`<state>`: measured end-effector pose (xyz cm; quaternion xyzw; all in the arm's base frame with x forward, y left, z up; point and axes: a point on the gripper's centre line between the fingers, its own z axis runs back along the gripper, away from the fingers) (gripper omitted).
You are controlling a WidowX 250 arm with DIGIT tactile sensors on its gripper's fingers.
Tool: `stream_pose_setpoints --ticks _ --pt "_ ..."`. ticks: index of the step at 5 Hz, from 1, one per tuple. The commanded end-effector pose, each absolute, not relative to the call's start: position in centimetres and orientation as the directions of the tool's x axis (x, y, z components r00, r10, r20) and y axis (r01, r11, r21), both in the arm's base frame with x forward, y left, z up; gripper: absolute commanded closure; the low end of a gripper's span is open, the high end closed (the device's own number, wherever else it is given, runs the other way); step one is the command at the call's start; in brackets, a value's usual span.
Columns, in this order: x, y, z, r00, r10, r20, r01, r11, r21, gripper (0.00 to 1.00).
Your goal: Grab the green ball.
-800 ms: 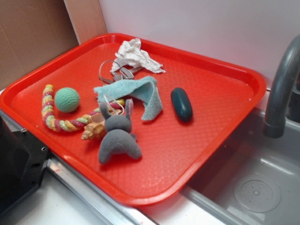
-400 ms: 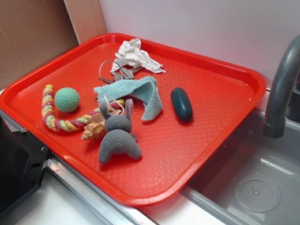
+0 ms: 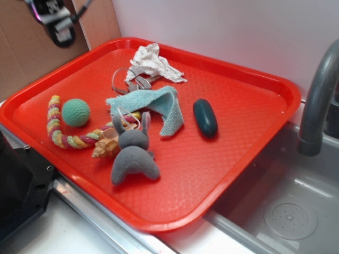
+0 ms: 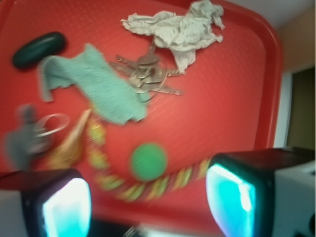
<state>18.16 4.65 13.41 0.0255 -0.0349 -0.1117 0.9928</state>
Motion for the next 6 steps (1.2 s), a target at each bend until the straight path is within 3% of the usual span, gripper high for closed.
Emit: stream_pose_setpoints --ticks 1,3,4,5,6 --pt "19.0 6.1 10.0 0.923 -0.319 0.217 0.329 0.944 -0.011 0.0" --pt "16.9 4.7 6.6 0.94 -0.318 0.126 0.329 0.941 -0.075 0.0" --pt "16.6 3.8 5.2 0.94 -0.331 0.08 0.336 0.94 -0.065 0.0" --pt "15.8 3.4 3.0 0.948 -0.32 -0.005 0.319 0.947 -0.038 0.64" --pt "16.4 3.3 2.3 0.948 -0.318 0.005 0.318 0.947 -0.04 1.0"
